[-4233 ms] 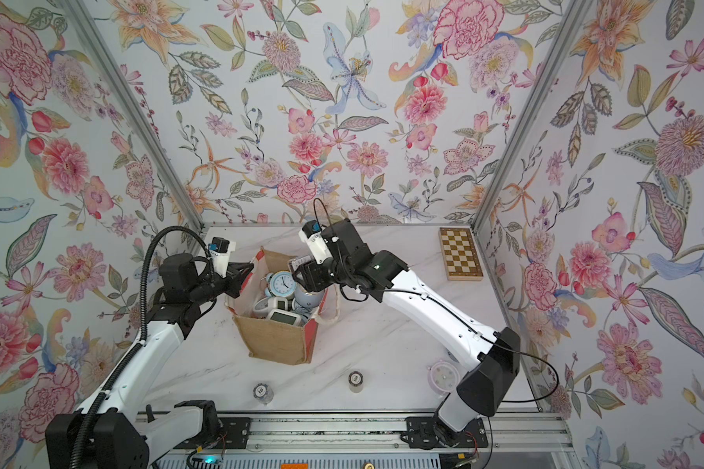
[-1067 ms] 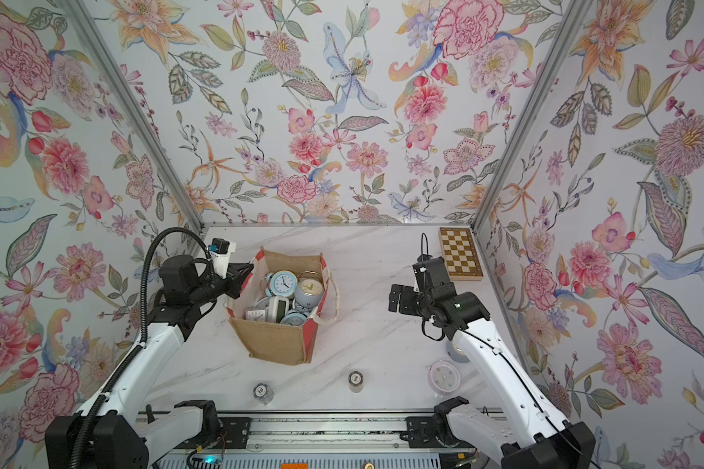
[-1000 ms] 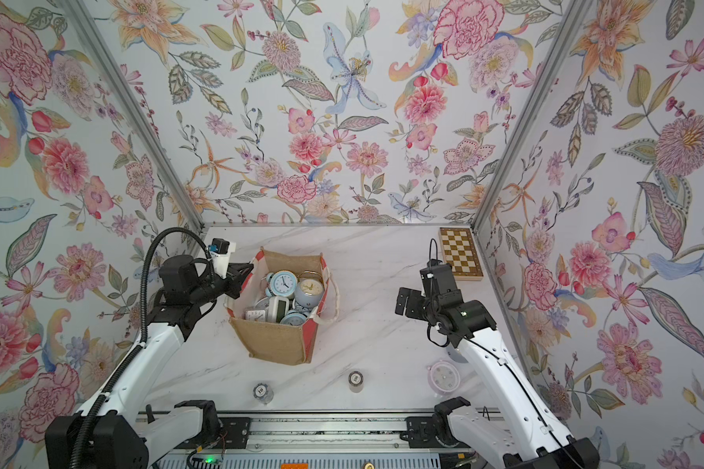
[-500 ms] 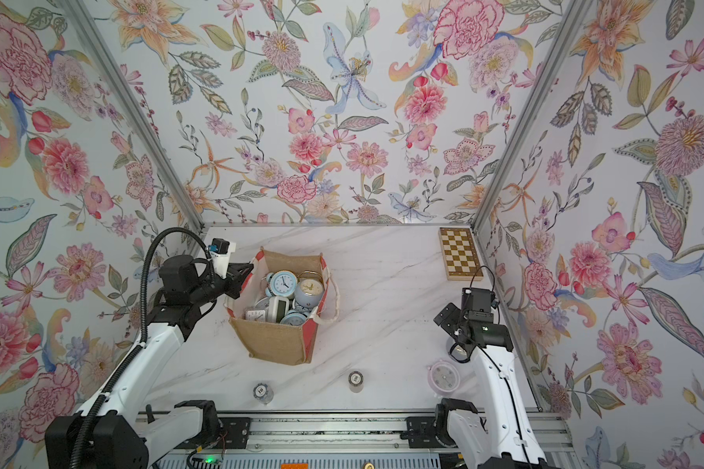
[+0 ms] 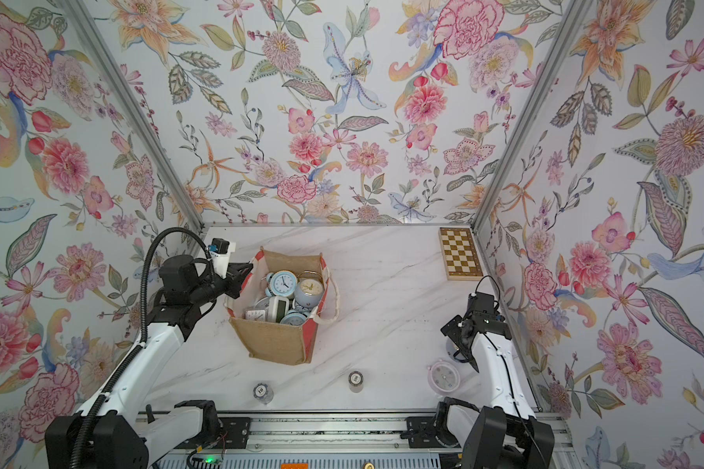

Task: Put the alarm clock into the canvas bag
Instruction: Pick up the alarm from the center of the board.

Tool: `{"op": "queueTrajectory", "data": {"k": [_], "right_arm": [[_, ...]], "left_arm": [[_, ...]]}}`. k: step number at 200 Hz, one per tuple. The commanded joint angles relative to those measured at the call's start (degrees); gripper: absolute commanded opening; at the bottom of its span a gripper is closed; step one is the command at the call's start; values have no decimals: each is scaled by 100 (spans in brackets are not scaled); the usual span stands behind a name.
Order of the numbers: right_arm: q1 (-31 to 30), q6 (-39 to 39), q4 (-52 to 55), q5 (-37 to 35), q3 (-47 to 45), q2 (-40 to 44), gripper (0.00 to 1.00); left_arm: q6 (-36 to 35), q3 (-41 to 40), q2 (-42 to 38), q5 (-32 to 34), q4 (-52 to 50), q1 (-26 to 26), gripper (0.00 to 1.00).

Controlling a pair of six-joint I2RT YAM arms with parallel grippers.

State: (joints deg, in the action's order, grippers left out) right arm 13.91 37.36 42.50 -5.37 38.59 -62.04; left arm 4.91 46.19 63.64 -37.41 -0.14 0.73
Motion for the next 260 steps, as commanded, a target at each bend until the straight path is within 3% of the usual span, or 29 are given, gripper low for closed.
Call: {"op": "queueTrajectory", "data": {"k": [1, 104, 190, 260], "right_arm": [[41, -142, -343, 37, -94, -167, 99], [138, -148, -943, -85, -273, -1333, 98], [138, -414, -1057, 119, -334, -745, 76], [-323, -940, -1350, 1306, 38, -110, 70]], "left_arm": [[-113, 42, -77, -60, 260, 60, 0], [-151, 39, -102, -12, 211, 63, 0], [-158, 39, -118, -3, 205, 56, 0], [-127, 48, -82, -29, 223, 59, 0]]}}
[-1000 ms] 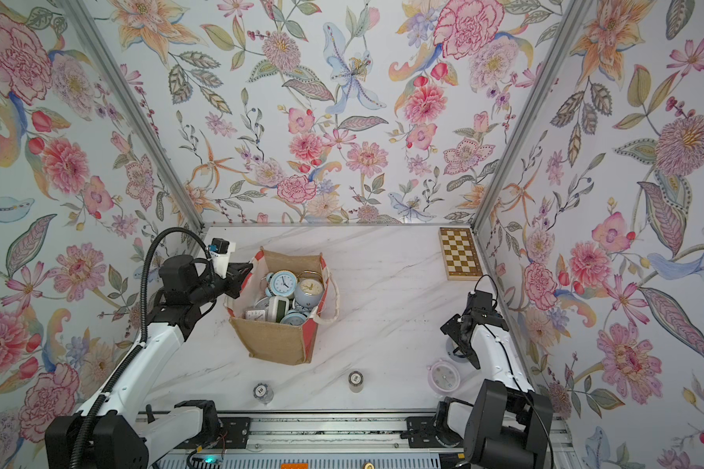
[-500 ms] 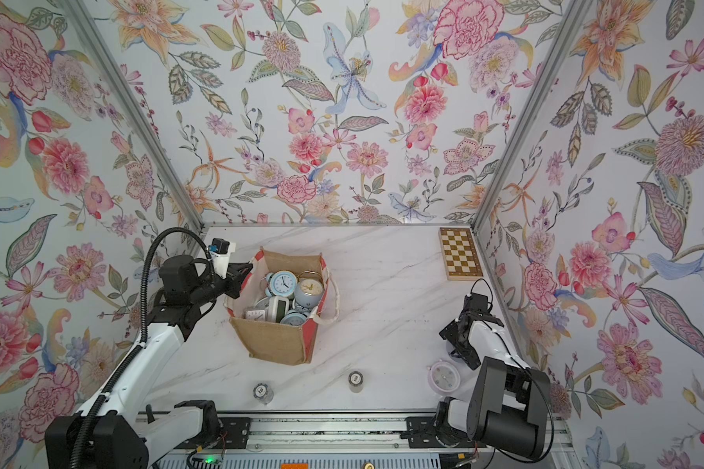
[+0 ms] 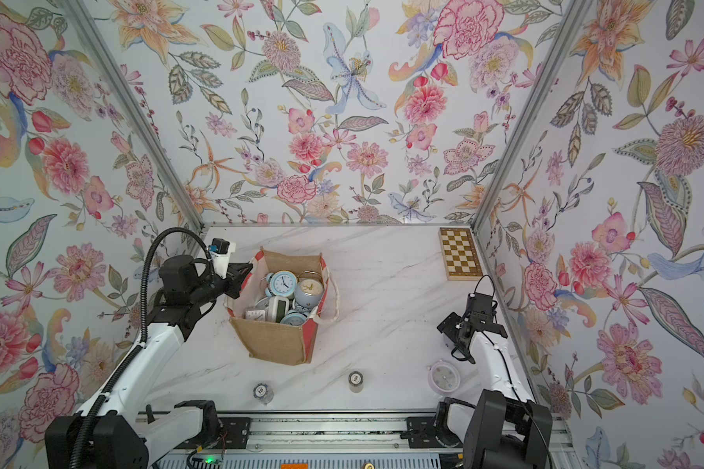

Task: Put the alarm clock into the canvas bag
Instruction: Pick up the alarm from the center of the board, then place the alarm at the canvas bag.

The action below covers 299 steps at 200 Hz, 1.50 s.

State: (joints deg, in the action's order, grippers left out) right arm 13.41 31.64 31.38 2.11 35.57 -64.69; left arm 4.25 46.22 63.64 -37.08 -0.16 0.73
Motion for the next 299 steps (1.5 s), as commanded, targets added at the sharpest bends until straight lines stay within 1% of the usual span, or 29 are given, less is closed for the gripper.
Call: {"op": "queueTrajectory", "data": {"k": [1, 13, 62, 121, 171, 202, 207, 211, 232, 299], "right_arm": [[-280, -381, -237, 569, 355, 156, 69], [-535, -514, -237, 673, 532, 117, 69], [-1741, -891, 44, 711, 1357, -146, 67], [-3283, -1058, 299, 783, 2549, -469, 65], [-4437, -1216, 457, 701, 3644, -1045, 64], [-4997, -1277, 502, 605, 4350, -1397, 63], [-5009, -1291, 502, 596, 4459, -1453, 63], [-5202, -1300, 508, 582, 4544, -1505, 63], [-5532, -1318, 502, 606, 4976, -1803, 63], [-6372, -1337, 514, 1079, 6208, -2874, 62]], "left_arm": [[-58, 45, -81, -62, 222, 59, 0], [-47, 54, -69, -95, 235, 58, 0], [-56, 44, -88, -71, 231, 59, 0], [-38, 54, -41, -106, 244, 58, 0], [-30, 54, -36, -135, 245, 68, 0], [-27, 54, -25, -124, 251, 59, 0], [-22, 54, -27, -124, 245, 59, 0], [-21, 54, -25, -132, 250, 59, 0], [-29, 50, -34, -126, 250, 53, 0], [-38, 54, -56, -93, 241, 55, 0]]}}
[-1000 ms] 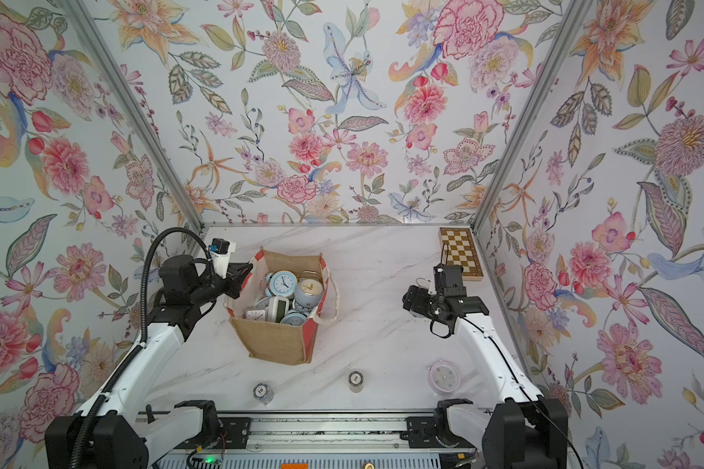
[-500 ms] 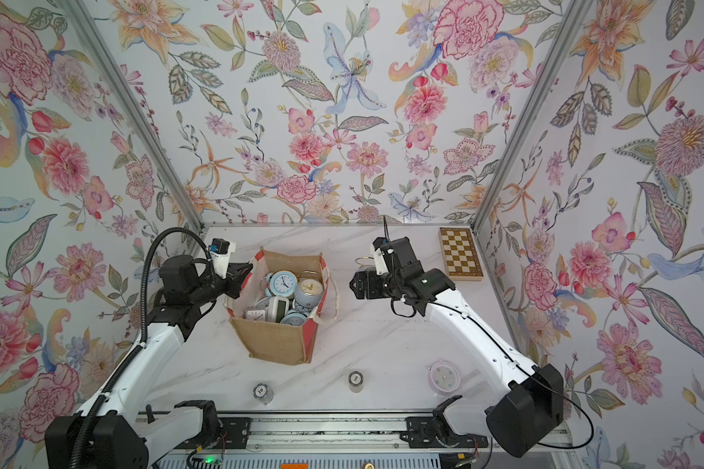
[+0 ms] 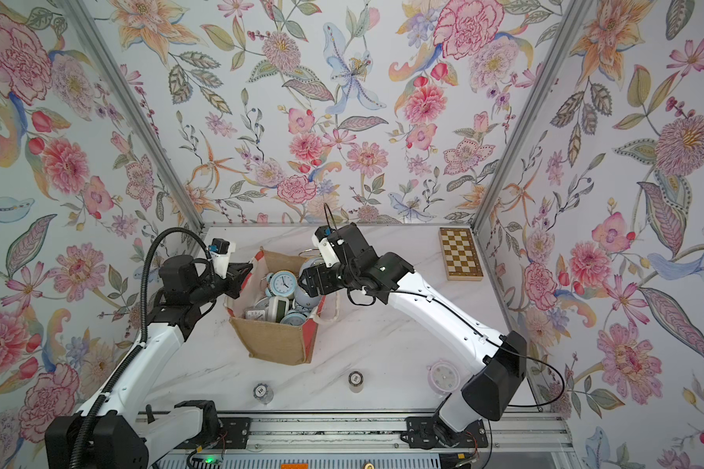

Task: Put the alarm clock into the canvas bag
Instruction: Place the alarm at the canvas bag.

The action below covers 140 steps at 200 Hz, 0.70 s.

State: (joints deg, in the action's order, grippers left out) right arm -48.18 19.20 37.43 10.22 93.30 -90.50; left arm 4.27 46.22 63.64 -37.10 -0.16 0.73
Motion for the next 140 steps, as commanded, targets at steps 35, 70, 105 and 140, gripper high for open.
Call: {"op": "queueTrajectory", "data": {"k": [35, 70, 105, 140], "right_arm": [[-536, 8, -93, 654, 977, -983, 62], [-808, 63, -93, 897, 1384, -1626, 62], [-931, 134, -94, 1136, 1551, -2059, 62], [-981, 180, -96, 1147, 1465, -2269, 63]], "left_arm": [[-41, 45, -78, -79, 241, 59, 0], [-47, 37, -80, -70, 245, 61, 0], [-58, 37, -103, -36, 238, 66, 0], [-58, 29, -107, -25, 245, 52, 0]]}}
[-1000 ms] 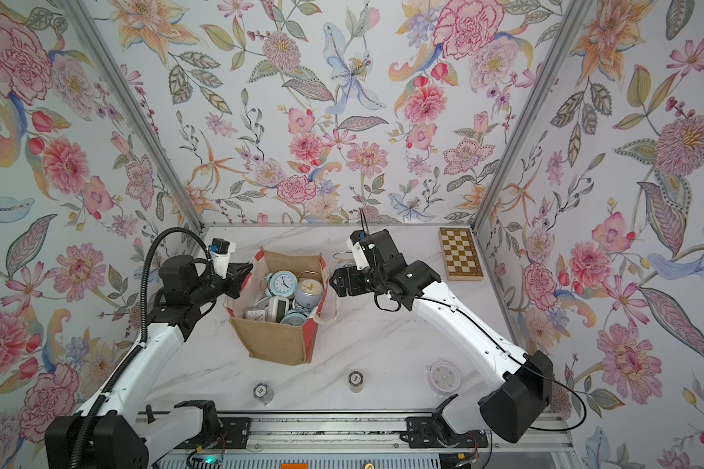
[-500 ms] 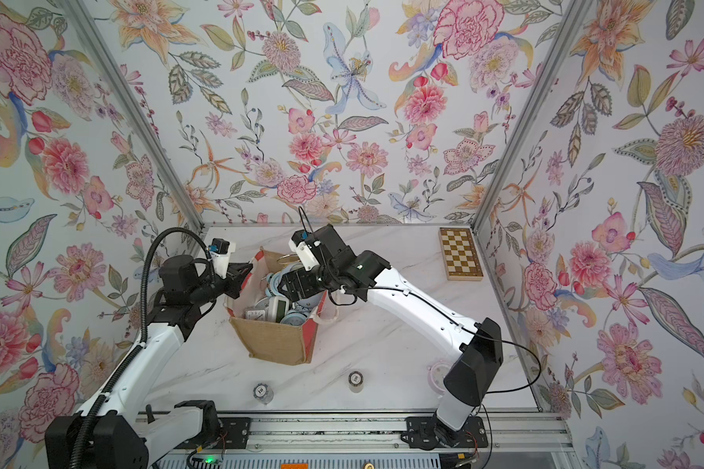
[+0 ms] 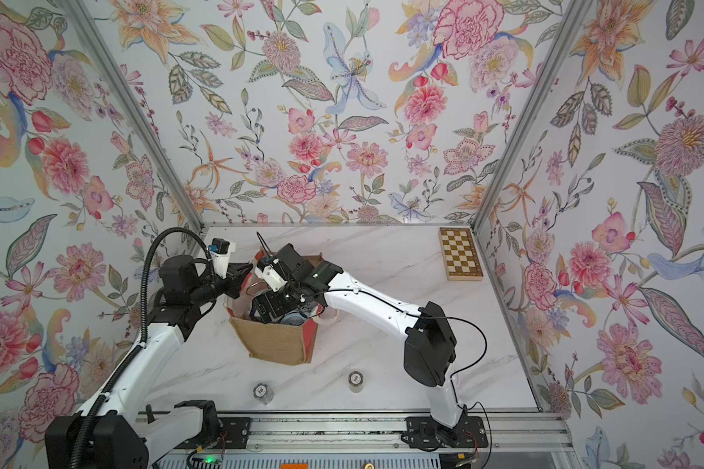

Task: Put the alarm clock into the canvas bag
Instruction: Place the alarm at the canvas bag.

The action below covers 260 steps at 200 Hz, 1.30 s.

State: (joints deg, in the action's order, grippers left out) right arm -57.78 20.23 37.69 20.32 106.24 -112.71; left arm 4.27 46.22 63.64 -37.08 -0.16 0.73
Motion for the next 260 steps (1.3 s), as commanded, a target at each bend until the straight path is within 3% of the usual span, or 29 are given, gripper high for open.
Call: {"op": "queueTrajectory", "data": {"k": [1, 32, 69, 96, 149, 216, 235, 260], "right_arm": [[-22, 77, -117, 143, 170, -54, 63], [-41, 94, -117, 129, 16, -198, 66], [-49, 100, 256, -380, -42, -369, 70], [-61, 18, 694, -682, 155, -484, 83], [-113, -17, 739, -590, 254, -247, 100], [-211, -22, 692, -473, 490, 78, 99], [-265, -45, 617, -313, 542, 151, 100], [-300, -47, 544, 174, 620, 120, 94]], "left_arm": [[-58, 33, -106, -27, 241, 55, 0], [-58, 45, -93, -46, 245, 59, 0], [-76, 45, -100, -36, 231, 54, 0], [-76, 45, -88, -27, 232, 64, 0], [-76, 45, -75, -25, 222, 49, 0], [-75, 45, -64, -21, 231, 59, 0], [-71, 45, -64, -23, 229, 59, 0], [-69, 45, -81, -19, 233, 59, 0]]}}
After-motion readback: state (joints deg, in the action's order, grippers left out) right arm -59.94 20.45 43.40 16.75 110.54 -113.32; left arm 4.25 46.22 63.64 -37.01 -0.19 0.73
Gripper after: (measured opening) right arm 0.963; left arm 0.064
